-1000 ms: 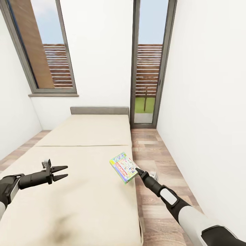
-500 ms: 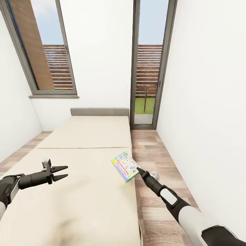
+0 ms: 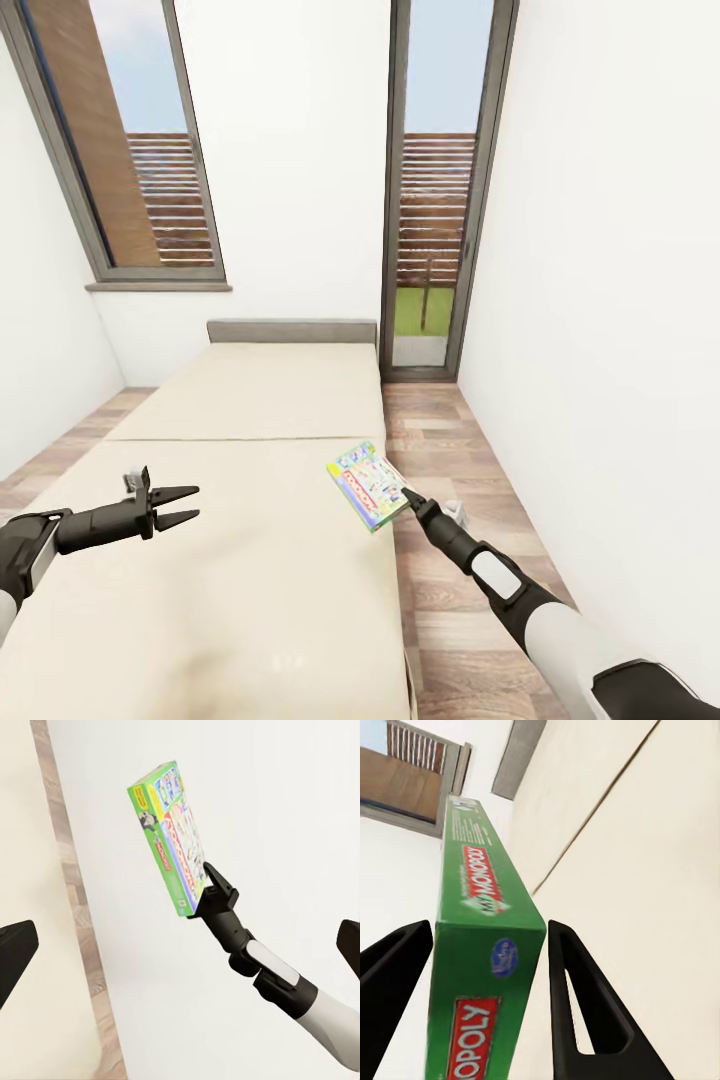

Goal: Put all the toys in the child's room - the three board games (two on the bed and one on the table), the two jigsaw puzzles on the table, and the tennis ball on the table - inside the toy box on the table in the child's room.

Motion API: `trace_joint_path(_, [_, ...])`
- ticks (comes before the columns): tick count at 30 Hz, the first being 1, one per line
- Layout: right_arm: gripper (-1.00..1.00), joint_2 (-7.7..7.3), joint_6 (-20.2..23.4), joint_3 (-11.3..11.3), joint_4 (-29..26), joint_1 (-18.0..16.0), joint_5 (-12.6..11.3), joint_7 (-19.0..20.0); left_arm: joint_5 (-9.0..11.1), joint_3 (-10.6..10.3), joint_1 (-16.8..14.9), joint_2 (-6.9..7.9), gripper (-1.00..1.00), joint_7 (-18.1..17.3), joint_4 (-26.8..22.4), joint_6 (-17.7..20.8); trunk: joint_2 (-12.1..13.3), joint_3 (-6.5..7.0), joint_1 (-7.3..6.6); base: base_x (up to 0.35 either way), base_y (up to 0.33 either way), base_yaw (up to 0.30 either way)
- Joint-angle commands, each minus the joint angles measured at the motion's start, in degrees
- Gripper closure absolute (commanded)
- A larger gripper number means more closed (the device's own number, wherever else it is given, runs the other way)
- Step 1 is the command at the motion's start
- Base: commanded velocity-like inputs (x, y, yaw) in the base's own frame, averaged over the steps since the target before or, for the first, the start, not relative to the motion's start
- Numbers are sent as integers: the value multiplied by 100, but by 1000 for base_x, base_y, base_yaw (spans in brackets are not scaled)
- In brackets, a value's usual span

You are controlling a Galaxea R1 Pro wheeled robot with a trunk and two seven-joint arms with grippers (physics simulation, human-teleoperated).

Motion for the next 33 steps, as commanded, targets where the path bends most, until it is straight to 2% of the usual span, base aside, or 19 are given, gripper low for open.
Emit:
trace_joint_path(1, [100,-1,35,15,6,-4,-57,32,-25,10,-1,-1,-100,-33,-1,61,39,13,-23,0,0,0])
trace_joint_path(13, [100,3,18,10,6,-4,-48,141,-31,-5,-4,6,-100,-30,0,52,520,228,-287,0,0,0])
trace_joint_path(33, [100,-33,193,61,6,-4,-38,155,-27,8,-4,4,-100,209,9,59,1322,587,-726,0,0,0])
